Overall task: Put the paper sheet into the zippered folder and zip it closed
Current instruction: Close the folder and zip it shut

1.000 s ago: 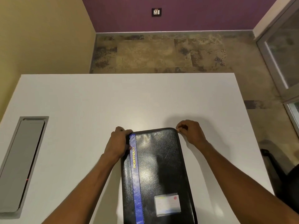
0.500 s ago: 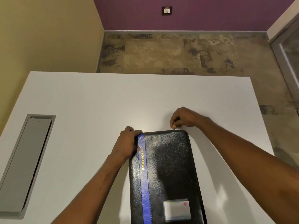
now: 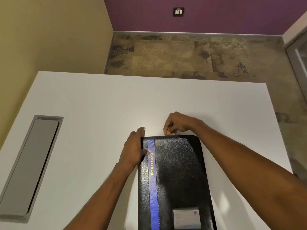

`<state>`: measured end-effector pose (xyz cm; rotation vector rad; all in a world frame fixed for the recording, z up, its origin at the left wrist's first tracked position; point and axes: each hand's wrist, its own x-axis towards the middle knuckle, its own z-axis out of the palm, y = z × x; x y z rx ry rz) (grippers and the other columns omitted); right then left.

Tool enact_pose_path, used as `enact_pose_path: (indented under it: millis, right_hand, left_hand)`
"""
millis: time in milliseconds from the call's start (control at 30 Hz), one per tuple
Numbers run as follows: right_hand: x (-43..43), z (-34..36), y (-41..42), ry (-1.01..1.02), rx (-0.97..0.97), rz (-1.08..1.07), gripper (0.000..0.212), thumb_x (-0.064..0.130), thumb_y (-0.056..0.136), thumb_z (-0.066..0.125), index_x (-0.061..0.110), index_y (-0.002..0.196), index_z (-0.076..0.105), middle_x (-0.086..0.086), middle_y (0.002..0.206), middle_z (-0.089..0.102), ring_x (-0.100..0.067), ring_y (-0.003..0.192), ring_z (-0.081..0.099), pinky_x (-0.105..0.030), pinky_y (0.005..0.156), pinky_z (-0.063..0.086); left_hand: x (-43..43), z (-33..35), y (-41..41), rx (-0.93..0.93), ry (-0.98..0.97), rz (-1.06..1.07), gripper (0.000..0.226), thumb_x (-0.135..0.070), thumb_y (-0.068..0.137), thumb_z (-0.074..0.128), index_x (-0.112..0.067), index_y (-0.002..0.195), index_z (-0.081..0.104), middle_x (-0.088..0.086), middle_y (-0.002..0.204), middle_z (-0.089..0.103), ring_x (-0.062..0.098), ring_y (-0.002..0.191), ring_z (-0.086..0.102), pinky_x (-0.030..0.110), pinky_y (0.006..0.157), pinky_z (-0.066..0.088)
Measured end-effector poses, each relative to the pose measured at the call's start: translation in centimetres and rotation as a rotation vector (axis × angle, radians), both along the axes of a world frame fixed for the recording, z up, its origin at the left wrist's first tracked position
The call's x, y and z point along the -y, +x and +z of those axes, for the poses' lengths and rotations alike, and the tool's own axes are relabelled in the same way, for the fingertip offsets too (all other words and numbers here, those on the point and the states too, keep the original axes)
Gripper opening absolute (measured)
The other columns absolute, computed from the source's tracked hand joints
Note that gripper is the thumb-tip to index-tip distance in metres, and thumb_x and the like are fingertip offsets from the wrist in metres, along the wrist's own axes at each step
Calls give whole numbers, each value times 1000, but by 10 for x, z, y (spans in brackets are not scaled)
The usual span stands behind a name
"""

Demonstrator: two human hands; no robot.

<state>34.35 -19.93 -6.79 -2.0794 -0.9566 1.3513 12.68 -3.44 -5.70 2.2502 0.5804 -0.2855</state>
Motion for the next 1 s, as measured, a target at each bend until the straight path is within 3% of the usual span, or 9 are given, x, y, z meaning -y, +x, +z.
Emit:
enact_pose_path:
  millis: [133, 333, 400, 567, 633, 700, 800, 900, 1000]
  right_hand:
    - [-6, 2, -1, -63, -17, 3, 11, -1, 83, 78, 9, 85, 82, -4, 74, 78, -13, 65, 69, -36, 78, 62]
    - [-19, 11, -3, -216, 58, 66, 6, 18, 82, 79, 13, 81, 77, -4, 89, 81, -24, 91, 78, -48, 90, 62]
    - [-22, 13, -6, -248, 104, 51, 6, 13, 81, 80, 10, 78, 76, -7, 88, 80, -27, 90, 78, -49, 88, 62]
    - [-27, 11, -13, -329, 202, -107, 13, -3, 72, 77, 6, 80, 78, -9, 86, 79, -28, 91, 76, -51, 86, 63]
    - [-32, 11, -14, -377, 212, -185, 13, -3, 71, 78, 5, 82, 77, -11, 87, 79, -28, 88, 77, -47, 84, 64]
    - [-38, 15, -16, -417, 210, -259, 14, 1, 74, 79, 3, 87, 76, -11, 84, 78, -24, 75, 75, -34, 66, 63]
    - [-49, 12, -24, -486, 290, -337, 14, 1, 70, 76, 12, 70, 67, -5, 69, 67, -20, 57, 56, -20, 46, 45]
    - [-50, 7, -29, -553, 349, -339, 18, 4, 65, 77, 16, 63, 65, -1, 71, 69, -18, 64, 53, -20, 56, 50]
    - [-44, 2, -23, -547, 330, -302, 14, 9, 76, 75, 6, 90, 77, -7, 91, 75, -18, 74, 68, -15, 62, 53]
  left_hand:
    - [-2, -2, -4, 20, -20, 15, 98, -13, 63, 95, -21, 146, 45, 4, 119, 60, 21, 106, 54, 34, 86, 42]
    - [-7, -3, -11, 3, -1, 29, 75, -23, 73, 91, -17, 141, 61, 10, 124, 51, 26, 115, 54, 32, 98, 45]
    - [-6, -1, -12, -3, 10, 52, 71, -28, 76, 90, -21, 141, 61, 8, 120, 50, 24, 108, 54, 32, 94, 45]
    - [0, 3, -7, -7, -47, 173, 63, -11, 72, 91, -11, 131, 67, 12, 115, 60, 27, 104, 61, 29, 86, 43]
    - [2, 5, -5, -5, -49, 200, 57, -9, 69, 91, -8, 122, 71, 11, 109, 63, 33, 101, 65, 38, 89, 51]
    - [5, 5, -3, 2, -34, 196, 50, -9, 68, 90, -8, 114, 72, 10, 105, 64, 34, 97, 65, 43, 88, 52]
    - [6, 4, -2, -1, -19, 205, 51, -12, 69, 88, -13, 117, 71, 8, 111, 64, 27, 99, 63, 38, 88, 51]
    - [2, 1, -4, 0, -24, 220, 53, -17, 68, 90, -17, 118, 71, 4, 109, 63, 24, 98, 63, 34, 84, 49]
    - [-1, 1, -6, 14, -41, 215, 55, -15, 70, 91, -17, 121, 70, 5, 110, 62, 24, 95, 63, 36, 86, 50]
